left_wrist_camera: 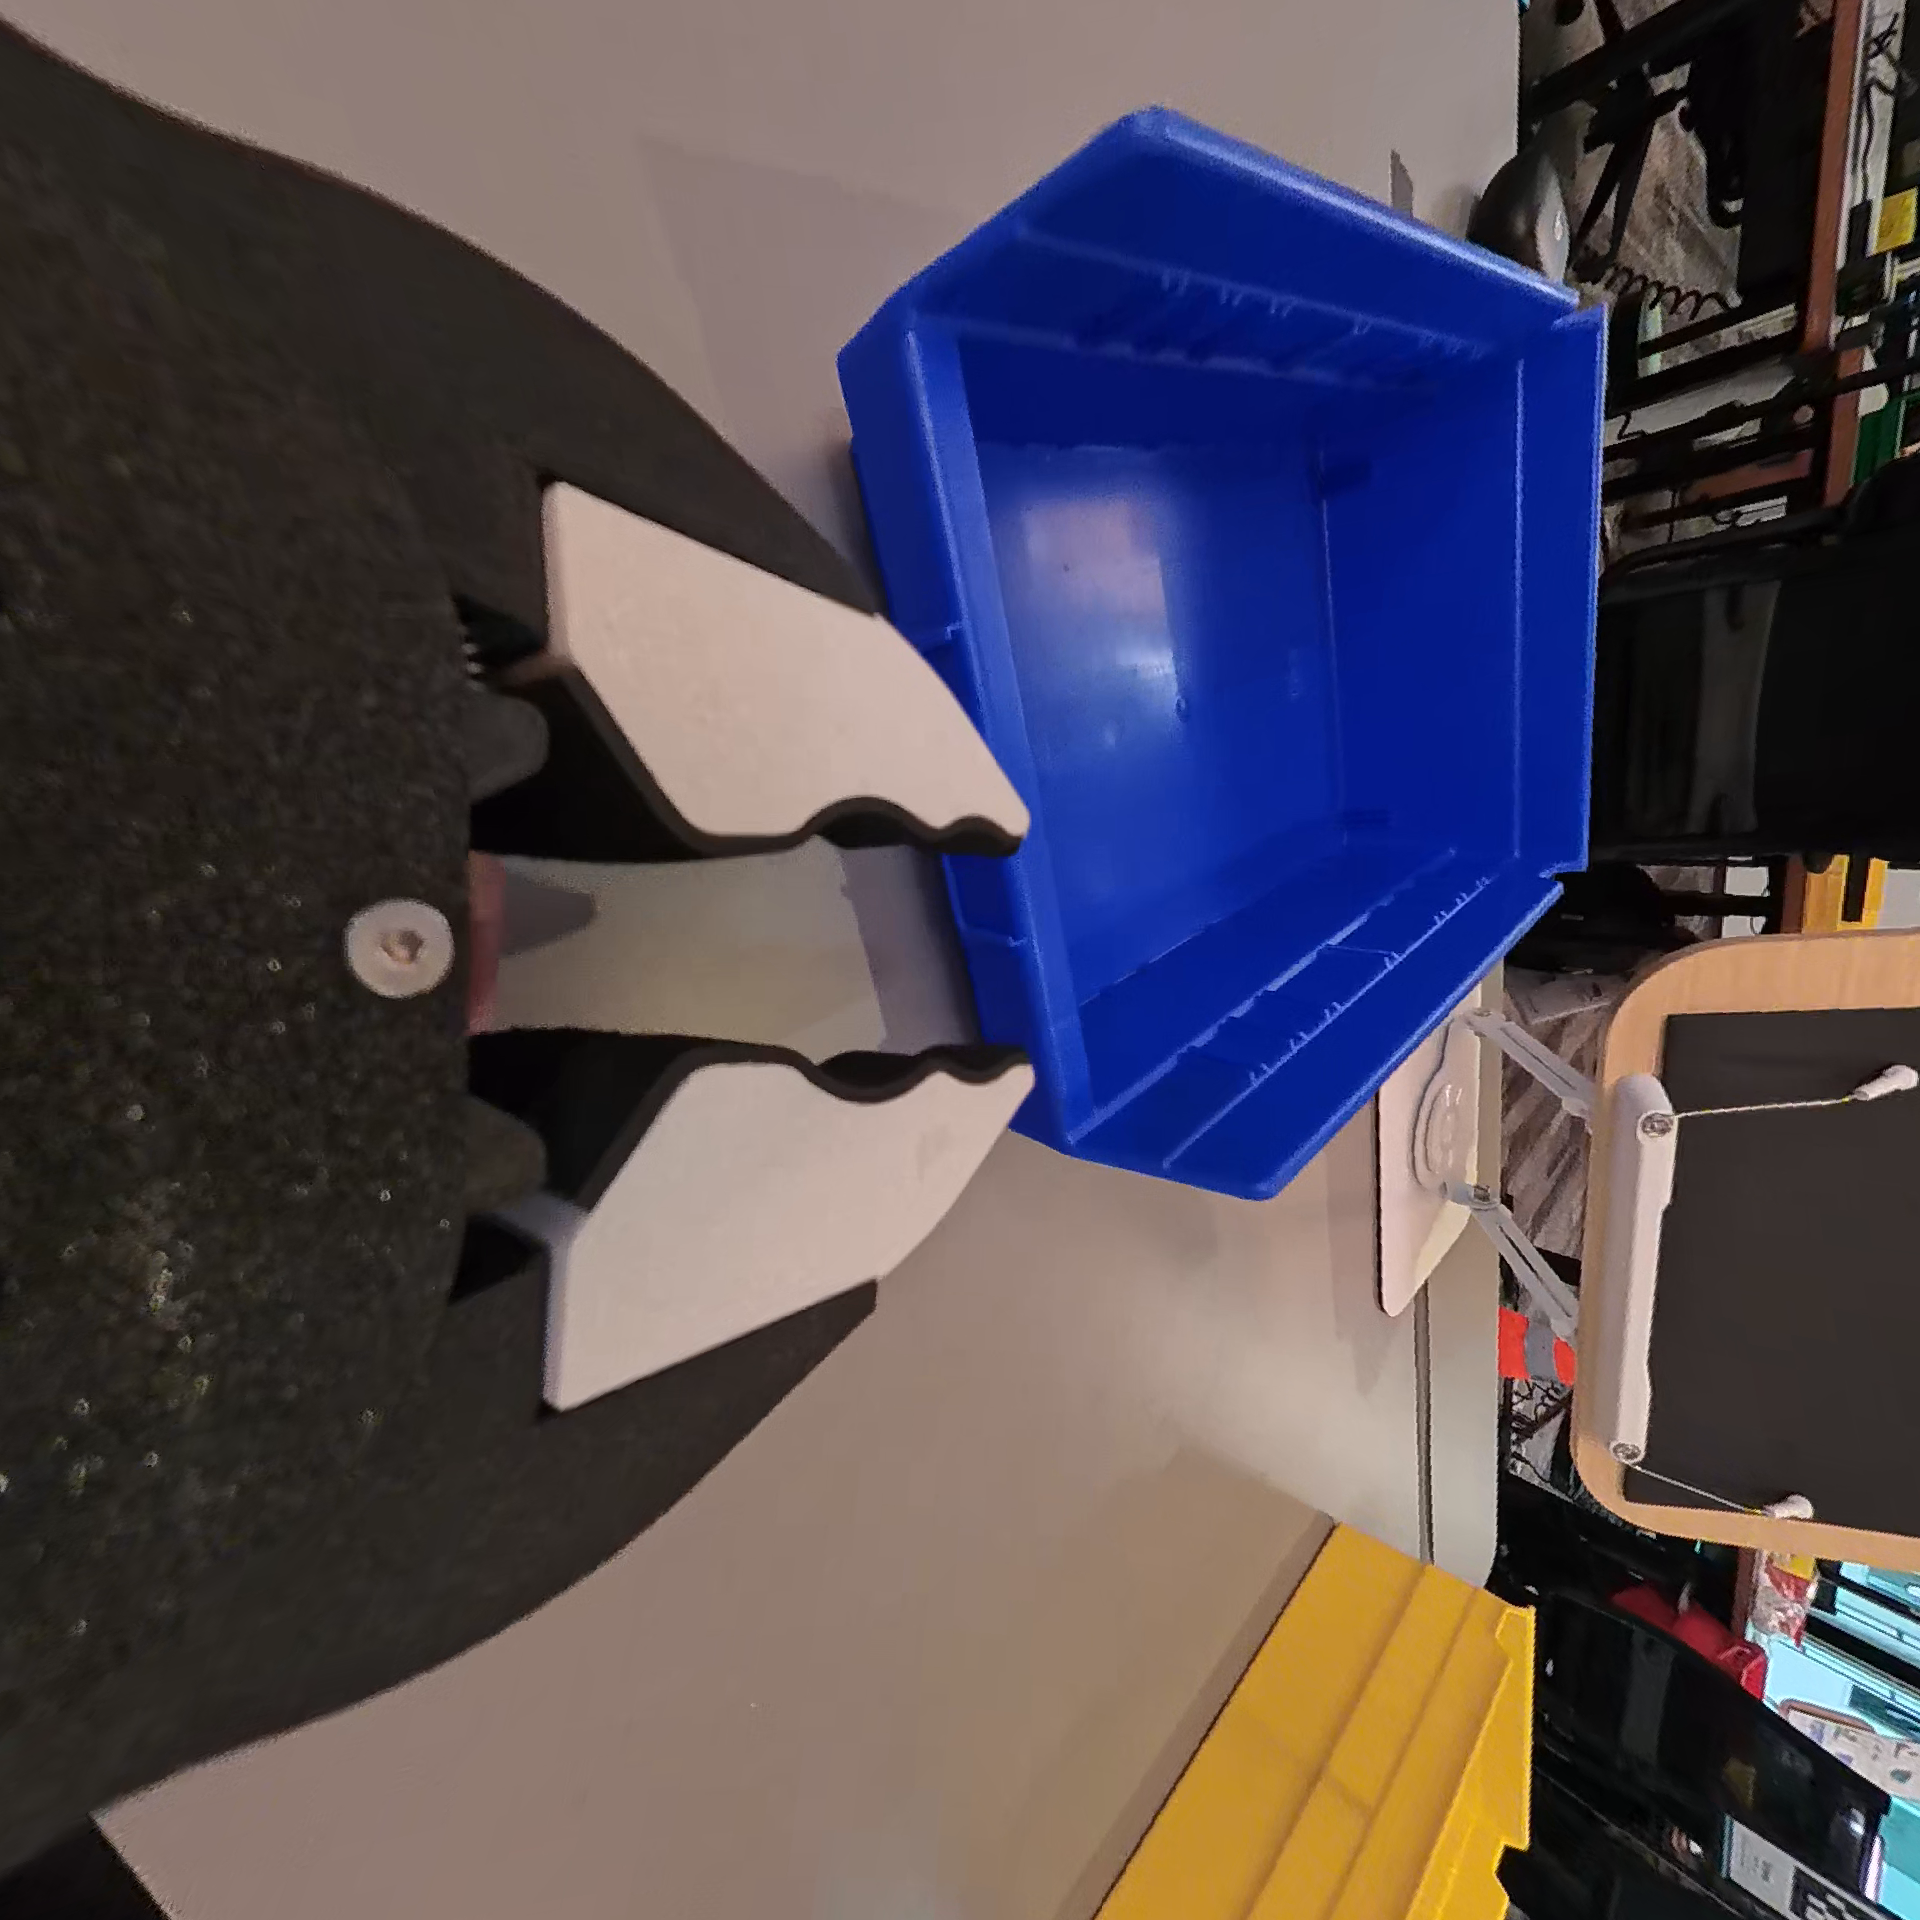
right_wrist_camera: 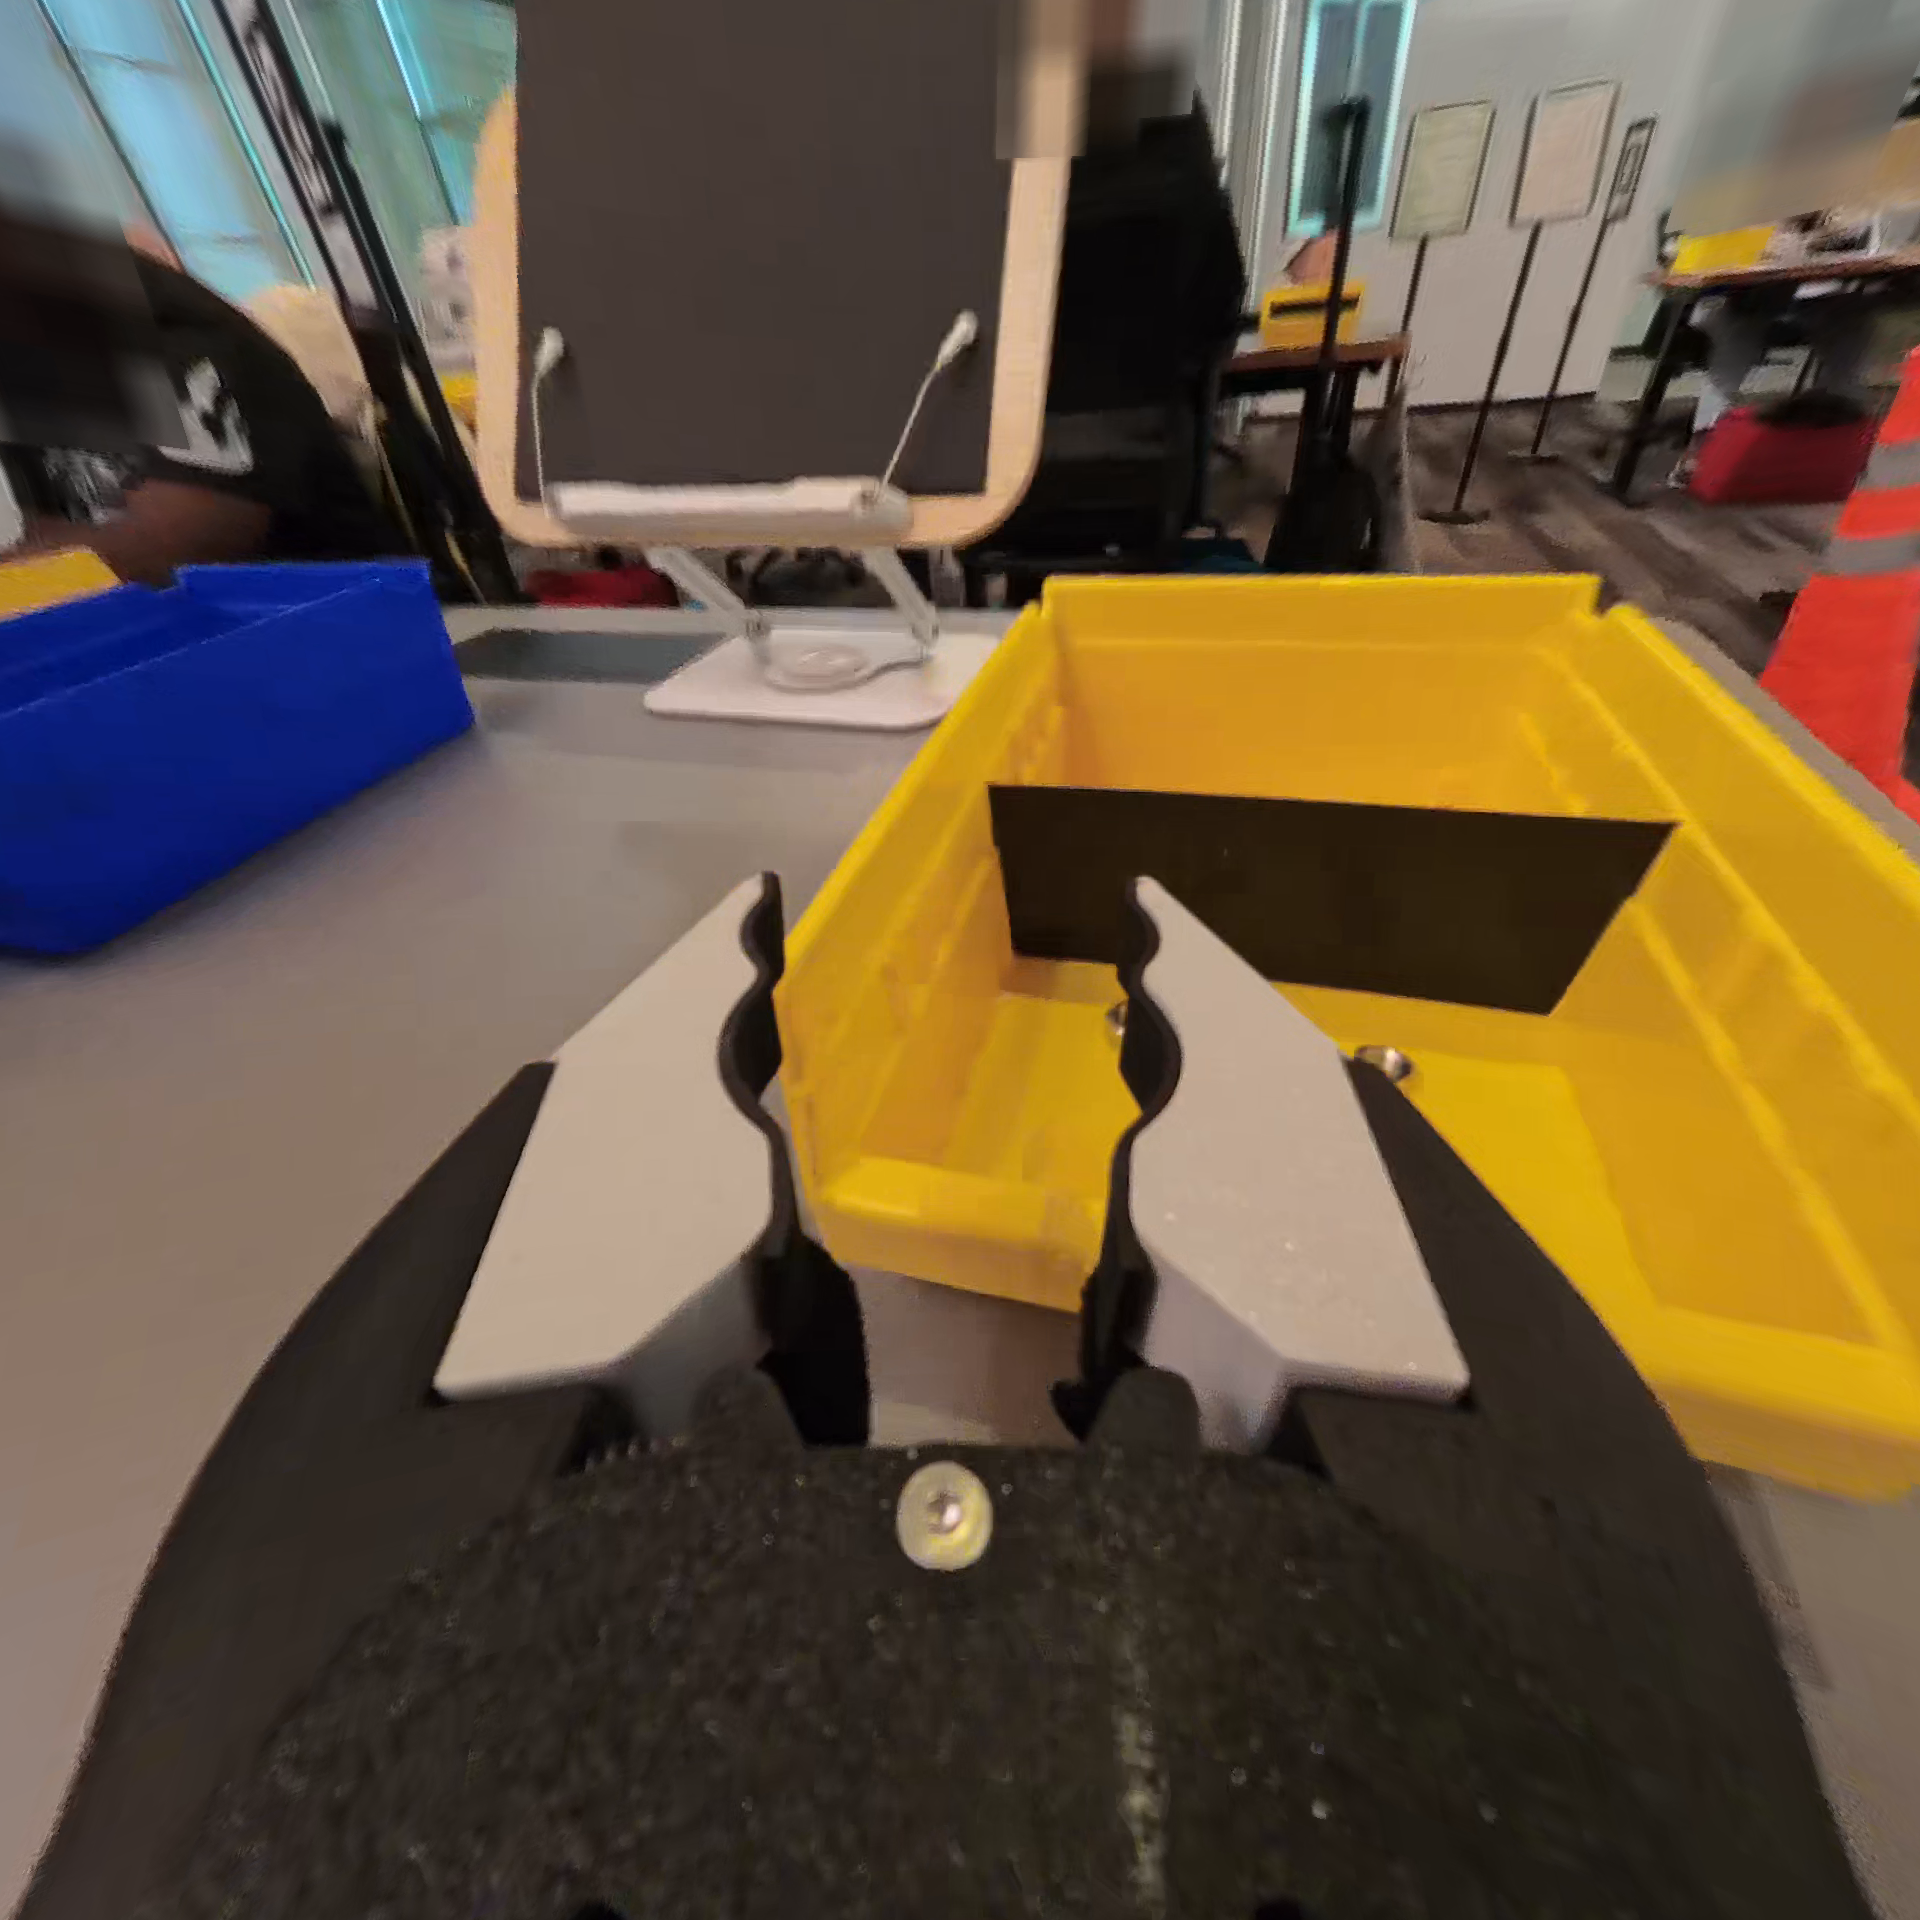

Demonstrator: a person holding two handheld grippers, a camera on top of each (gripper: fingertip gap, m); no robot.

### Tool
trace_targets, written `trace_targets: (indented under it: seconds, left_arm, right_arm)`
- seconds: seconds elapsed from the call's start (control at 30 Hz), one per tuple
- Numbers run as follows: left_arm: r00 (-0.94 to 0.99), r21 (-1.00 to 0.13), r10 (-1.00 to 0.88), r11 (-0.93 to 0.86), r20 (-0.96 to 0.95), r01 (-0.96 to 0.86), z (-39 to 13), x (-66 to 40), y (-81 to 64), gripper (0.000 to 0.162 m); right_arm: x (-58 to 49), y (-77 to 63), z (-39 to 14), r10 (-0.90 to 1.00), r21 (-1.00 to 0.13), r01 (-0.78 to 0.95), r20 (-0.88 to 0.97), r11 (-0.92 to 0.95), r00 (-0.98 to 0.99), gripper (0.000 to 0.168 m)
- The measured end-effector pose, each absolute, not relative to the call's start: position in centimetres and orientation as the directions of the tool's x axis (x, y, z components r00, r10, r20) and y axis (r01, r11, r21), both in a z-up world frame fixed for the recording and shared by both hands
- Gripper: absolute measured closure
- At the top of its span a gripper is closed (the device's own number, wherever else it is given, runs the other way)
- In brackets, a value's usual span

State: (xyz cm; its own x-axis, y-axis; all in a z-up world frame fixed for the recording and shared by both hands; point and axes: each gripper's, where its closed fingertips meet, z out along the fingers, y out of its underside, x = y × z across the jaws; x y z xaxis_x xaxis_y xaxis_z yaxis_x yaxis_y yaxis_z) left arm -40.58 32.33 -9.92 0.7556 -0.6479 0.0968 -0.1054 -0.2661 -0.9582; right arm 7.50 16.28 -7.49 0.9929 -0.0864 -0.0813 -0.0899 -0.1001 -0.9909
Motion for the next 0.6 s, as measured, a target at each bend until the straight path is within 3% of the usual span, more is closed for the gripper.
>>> trace_targets:
  seconds: [0.17,0.23,0.33,0.4,0.53,0.6]
  left_arm:
    - [0.727,-0.958,-0.679,-0.264,0.105,-0.108,-9.8,-39.2,32.0,0.109]
    - [0.722,-0.961,-0.685,-0.253,0.096,-0.113,-9.7,-38.8,31.9,0.106]
    - [0.715,-0.966,-0.696,-0.225,0.067,-0.129,-9.5,-38.5,31.6,0.102]
    - [0.707,-0.971,-0.705,-0.208,0.063,-0.122,-9.3,-38.0,31.3,0.102]
    - [0.662,-0.968,-0.749,-0.147,-0.024,-0.201,-9.7,-35.7,29.8,0.105]
    - [0.632,-0.959,-0.774,-0.156,-0.029,-0.235,-10.1,-33.6,28.3,0.103]
  right_arm:
    - [4.4,19.0,-10.6,-0.077,-0.958,-0.141,-0.125,-0.25,0.989,0.102]
    - [2.5,19.7,-11.9,-0.044,-0.937,-0.101,-0.092,-0.333,0.995,0.101]
    - [0.2,20.3,-12.5,-0.008,-0.93,0.003,0.007,-0.367,1.0,0.083]
    - [-1.5,20.3,-12.8,0.048,-0.92,0.068,0.054,-0.387,0.997,0.083]
    - [-5.7,19.4,-10.8,0.197,-0.948,0.089,0.029,-0.304,0.98,0.092]
    - [-5.2,18.7,-7.9,0.138,-0.979,0.087,0.062,-0.186,0.988,0.096]
